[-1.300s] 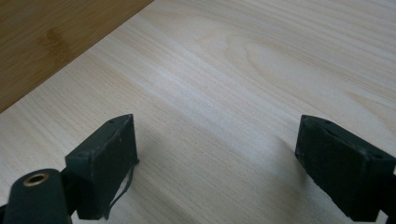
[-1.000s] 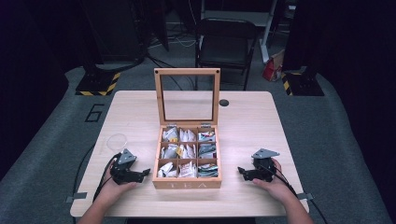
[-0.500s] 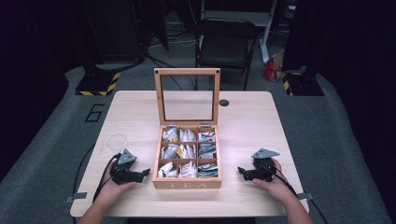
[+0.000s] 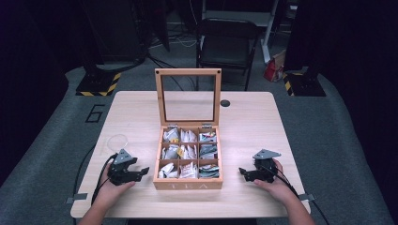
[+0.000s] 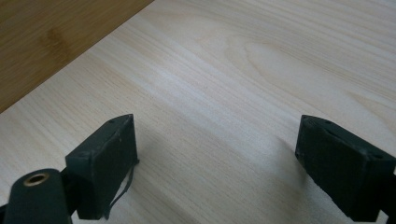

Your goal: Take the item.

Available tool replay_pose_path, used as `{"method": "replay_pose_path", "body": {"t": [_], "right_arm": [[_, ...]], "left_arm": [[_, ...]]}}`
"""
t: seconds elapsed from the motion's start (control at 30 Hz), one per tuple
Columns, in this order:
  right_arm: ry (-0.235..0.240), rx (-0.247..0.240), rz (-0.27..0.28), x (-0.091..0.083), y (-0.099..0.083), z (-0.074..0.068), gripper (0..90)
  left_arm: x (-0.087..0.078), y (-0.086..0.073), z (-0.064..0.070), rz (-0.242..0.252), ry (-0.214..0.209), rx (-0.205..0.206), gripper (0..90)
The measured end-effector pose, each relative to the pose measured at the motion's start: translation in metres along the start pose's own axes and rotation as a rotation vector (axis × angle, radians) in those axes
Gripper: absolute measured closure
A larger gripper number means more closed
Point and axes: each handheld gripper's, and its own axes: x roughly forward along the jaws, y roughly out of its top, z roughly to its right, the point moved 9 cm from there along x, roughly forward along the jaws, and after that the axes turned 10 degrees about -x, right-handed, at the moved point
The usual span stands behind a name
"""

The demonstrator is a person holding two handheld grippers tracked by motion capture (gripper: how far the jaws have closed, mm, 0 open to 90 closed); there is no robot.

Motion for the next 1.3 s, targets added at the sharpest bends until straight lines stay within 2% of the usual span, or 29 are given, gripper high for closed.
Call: {"method": "replay_pose_path", "body": {"t": [0.07, 0.33, 0.37, 0.47, 0.5, 0.63, 0.7, 0.77, 0.9, 1.23, 1.27, 1.3], "right_arm": [[0.001, 0.001, 0.0, 0.0, 0.0, 0.0, 12.1], [0.001, 0.001, 0.0, 0.0, 0.0, 0.0, 12.1], [0.0, -0.001, 0.0, 0.0, 0.0, 0.0, 12.1], [0.0, -0.001, 0.0, 0.0, 0.0, 0.0, 12.1], [0.0, -0.001, 0.0, 0.0, 0.0, 0.0, 12.0], [0.0, -0.001, 0.001, 0.0, 0.0, 0.0, 12.1], [0.0, -0.001, 0.0, 0.0, 0.0, 0.0, 12.1], [0.0, -0.001, 0.0, 0.0, 0.0, 0.0, 12.1], [0.0, 0.0, 0.0, 0.0, 0.0, 0.0, 12.1], [0.0, -0.001, 0.0, 0.0, 0.0, 0.0, 12.0], [0.001, 0.0, 0.0, 0.0, 0.0, 0.0, 12.0], [0.001, 0.0, 0.0, 0.0, 0.0, 0.0, 12.0]], "left_arm": [[-0.004, 0.002, 0.003, 0.012, -0.011, -0.025, 29.6], [-0.012, 0.006, 0.002, 0.031, 0.0, -0.036, 31.0], [-0.013, 0.007, 0.003, 0.042, 0.001, -0.06, 31.1], [-0.015, 0.008, 0.002, 0.037, 0.003, -0.048, 31.5], [-0.015, 0.008, 0.003, 0.042, -0.001, -0.068, 31.5], [-0.016, 0.008, 0.003, 0.03, 0.003, -0.049, 31.9], [-0.017, 0.008, 0.005, 0.029, -0.001, -0.063, 32.1], [-0.018, 0.009, 0.005, 0.026, 0.0, -0.054, 32.2], [-0.016, 0.009, 0.007, 0.025, 0.0, -0.071, 33.4], [-0.02, 0.012, 0.014, 0.024, -0.013, -0.059, 34.1], [-0.02, 0.013, 0.015, 0.034, -0.014, -0.069, 34.1], [-0.02, 0.014, 0.015, 0.033, -0.011, -0.059, 34.0]]}}
